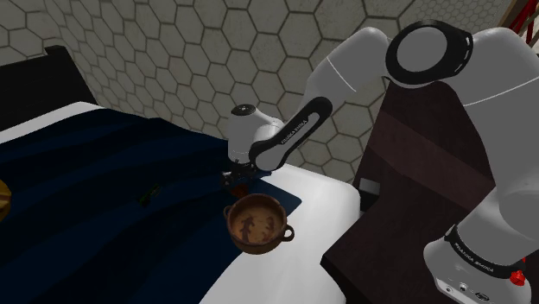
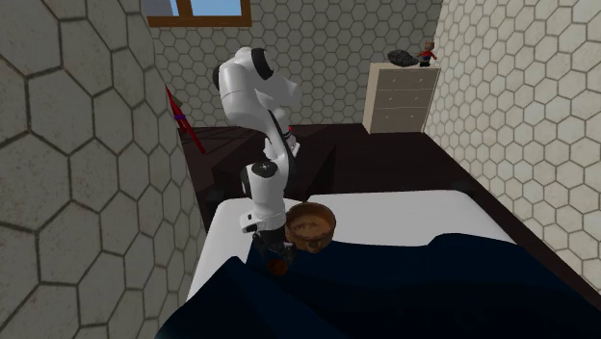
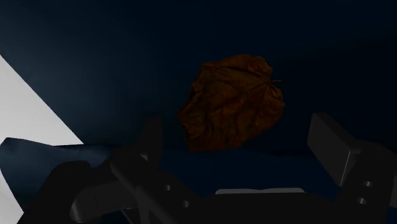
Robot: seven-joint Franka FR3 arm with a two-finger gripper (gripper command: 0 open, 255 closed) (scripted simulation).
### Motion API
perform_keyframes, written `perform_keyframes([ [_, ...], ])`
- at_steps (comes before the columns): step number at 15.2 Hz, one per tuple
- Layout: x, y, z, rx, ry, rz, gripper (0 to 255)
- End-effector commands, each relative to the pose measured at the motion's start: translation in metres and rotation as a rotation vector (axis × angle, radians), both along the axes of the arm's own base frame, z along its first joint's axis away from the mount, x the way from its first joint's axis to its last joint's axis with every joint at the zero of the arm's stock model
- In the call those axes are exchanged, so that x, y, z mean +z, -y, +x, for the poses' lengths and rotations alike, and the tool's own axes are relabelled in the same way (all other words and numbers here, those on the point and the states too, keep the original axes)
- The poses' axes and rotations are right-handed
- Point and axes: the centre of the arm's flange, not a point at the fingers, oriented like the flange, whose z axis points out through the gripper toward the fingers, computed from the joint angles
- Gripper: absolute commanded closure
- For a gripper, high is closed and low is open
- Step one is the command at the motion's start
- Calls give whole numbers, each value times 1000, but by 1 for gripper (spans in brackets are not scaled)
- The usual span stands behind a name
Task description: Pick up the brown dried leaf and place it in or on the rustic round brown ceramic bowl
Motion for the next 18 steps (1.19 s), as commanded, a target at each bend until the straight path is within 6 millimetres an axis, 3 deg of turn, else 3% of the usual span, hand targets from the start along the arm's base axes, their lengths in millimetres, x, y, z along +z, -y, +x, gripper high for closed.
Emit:
perform_keyframes([
  [1, -11, -1, 2, -1, 0, 2, 0],
  [9, -13, -1, 2, -1, 0, 2, 0],
  [10, -13, -1, 2, -1, 0, 2, 255],
  [18, -14, 0, 3, 0, 0, 2, 255],
])
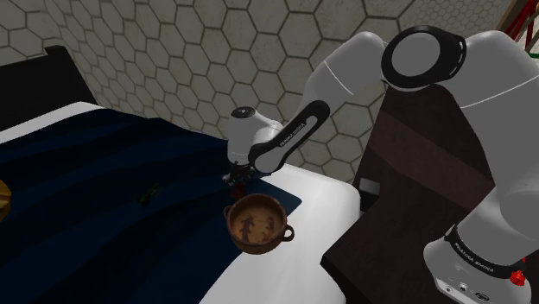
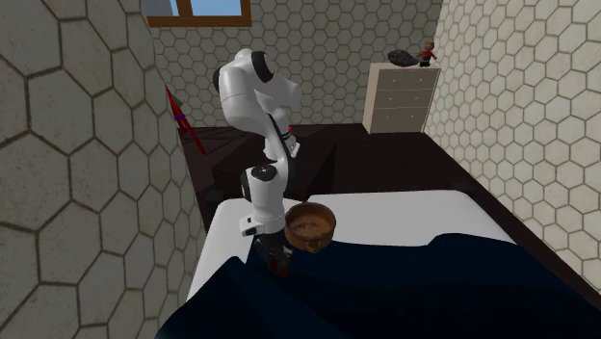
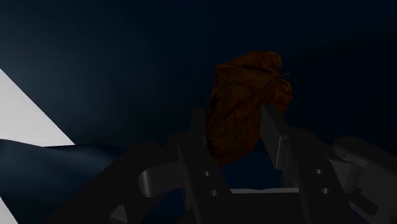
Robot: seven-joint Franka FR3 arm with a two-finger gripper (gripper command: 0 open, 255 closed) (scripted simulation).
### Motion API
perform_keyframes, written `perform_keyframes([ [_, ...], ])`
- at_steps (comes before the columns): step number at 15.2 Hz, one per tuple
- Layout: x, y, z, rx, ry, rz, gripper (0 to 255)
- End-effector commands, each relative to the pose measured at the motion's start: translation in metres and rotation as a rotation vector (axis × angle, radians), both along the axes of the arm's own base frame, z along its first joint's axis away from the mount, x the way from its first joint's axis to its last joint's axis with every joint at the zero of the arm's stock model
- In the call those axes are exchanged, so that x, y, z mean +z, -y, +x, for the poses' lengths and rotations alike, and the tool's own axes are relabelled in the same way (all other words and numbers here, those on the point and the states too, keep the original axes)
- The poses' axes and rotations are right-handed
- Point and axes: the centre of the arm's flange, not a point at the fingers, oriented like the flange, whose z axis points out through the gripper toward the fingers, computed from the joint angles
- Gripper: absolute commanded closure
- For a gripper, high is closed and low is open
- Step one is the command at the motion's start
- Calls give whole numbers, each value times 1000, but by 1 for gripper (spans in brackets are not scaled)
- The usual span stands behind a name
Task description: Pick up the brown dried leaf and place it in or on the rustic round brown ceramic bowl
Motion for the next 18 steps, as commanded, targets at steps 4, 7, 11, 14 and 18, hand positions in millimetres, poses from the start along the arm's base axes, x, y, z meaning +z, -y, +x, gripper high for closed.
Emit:
perform_keyframes([
  [4, 11, -1, -3, 2, -9, -1, 255],
  [7, 27, -1, -3, 2, -9, -1, 255],
  [11, 48, -1, -3, 2, -9, -1, 255],
  [14, 64, -1, -3, 2, -9, -1, 255],
  [18, 85, -1, -3, 2, -9, -1, 255],
])
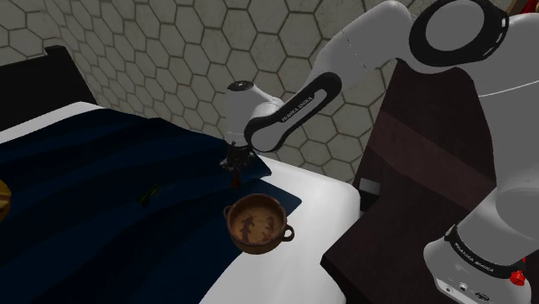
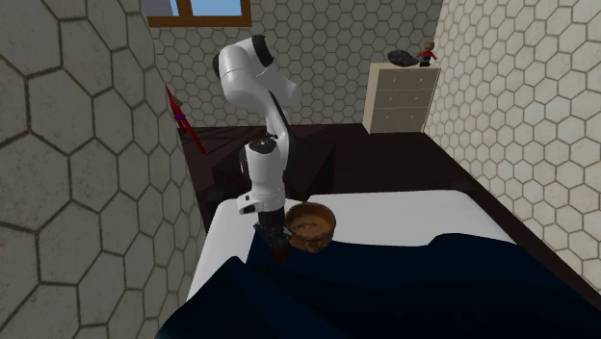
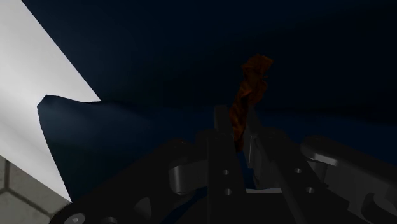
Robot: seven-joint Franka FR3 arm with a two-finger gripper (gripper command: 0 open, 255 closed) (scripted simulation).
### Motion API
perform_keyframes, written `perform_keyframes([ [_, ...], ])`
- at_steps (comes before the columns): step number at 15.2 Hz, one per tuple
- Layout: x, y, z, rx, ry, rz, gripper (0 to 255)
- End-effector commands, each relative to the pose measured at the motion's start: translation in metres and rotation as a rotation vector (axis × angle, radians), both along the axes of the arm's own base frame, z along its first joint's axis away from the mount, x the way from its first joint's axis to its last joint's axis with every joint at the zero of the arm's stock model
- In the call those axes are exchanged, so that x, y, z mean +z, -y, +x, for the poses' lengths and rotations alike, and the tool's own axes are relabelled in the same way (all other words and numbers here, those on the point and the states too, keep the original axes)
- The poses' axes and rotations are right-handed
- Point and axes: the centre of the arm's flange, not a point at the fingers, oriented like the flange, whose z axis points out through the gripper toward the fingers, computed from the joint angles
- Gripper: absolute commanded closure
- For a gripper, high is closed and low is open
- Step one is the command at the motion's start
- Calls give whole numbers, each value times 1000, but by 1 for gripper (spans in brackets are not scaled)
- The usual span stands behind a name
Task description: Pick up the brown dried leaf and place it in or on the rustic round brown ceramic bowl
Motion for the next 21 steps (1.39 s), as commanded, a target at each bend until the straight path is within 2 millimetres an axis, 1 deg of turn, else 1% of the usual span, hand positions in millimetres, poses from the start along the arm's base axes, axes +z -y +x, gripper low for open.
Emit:
perform_keyframes([
  [1, 11, 1, 0, 0, 0, 0, 255],
  [11, 64, 1, 0, 0, 0, 0, 255],
  [12, 66, 1, 0, 0, 0, 0, 255],
  [21, 69, -29, -115, 0, 0, 0, 255],
])
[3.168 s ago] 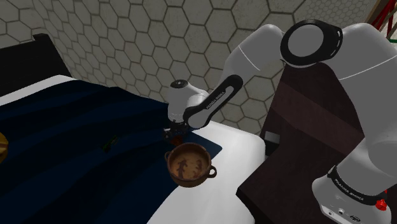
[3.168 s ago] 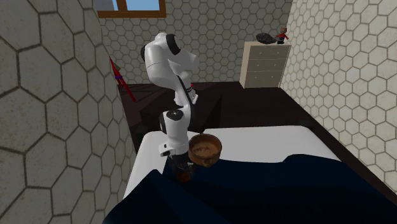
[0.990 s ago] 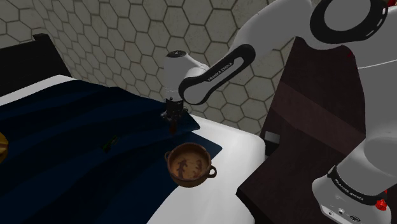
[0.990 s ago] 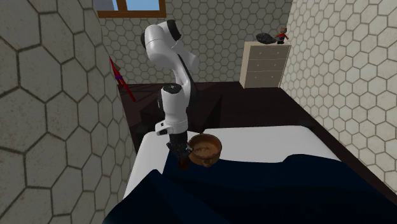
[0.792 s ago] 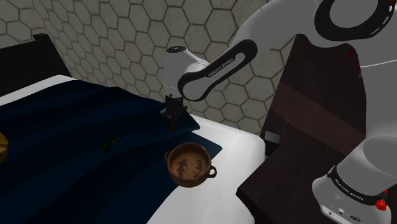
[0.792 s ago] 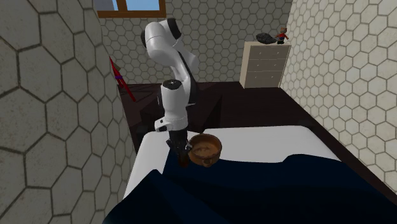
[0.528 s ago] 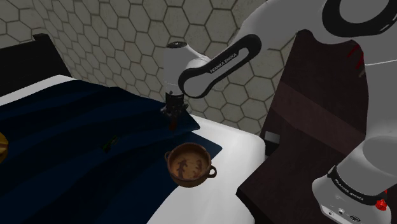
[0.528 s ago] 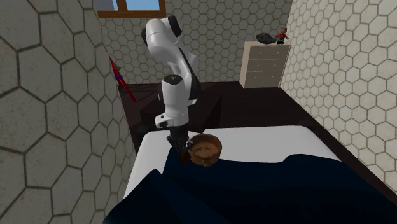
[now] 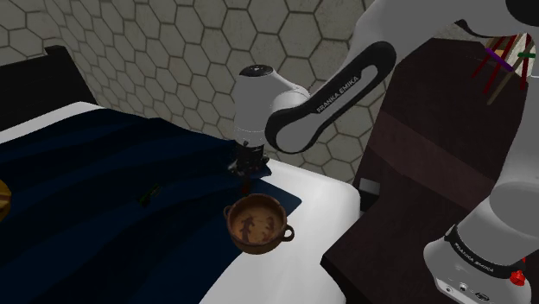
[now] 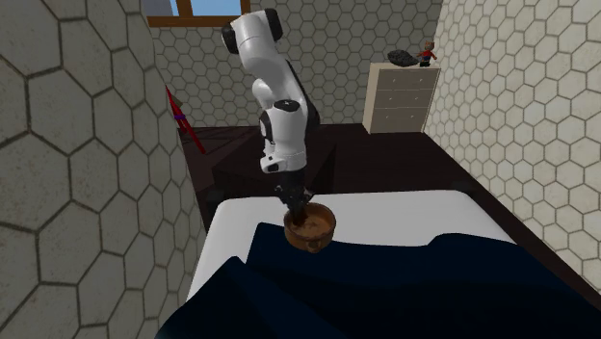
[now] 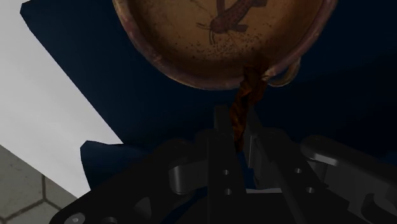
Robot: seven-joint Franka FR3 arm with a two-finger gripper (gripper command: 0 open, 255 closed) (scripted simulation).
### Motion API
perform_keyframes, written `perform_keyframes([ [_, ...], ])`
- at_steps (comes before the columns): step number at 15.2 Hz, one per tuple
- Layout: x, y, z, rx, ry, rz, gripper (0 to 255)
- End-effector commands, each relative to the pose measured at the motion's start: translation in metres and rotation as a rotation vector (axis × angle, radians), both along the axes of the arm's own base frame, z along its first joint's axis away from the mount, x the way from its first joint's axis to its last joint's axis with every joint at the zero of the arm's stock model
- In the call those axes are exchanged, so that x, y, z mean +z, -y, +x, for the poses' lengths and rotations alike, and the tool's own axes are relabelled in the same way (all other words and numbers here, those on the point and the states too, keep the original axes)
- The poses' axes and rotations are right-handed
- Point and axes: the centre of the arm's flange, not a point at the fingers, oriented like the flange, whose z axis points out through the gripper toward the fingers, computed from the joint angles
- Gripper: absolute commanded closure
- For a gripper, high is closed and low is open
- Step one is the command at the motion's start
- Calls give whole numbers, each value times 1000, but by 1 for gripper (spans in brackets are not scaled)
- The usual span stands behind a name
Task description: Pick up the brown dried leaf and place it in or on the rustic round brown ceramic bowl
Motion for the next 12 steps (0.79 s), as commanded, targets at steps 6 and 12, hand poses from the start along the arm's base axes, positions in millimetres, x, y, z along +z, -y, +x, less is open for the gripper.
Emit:
perform_keyframes([
  [6, -5, -22, -70, -1, 0, 0, 255],
  [12, -37, -22, -70, -1, 0, 0, 255],
])
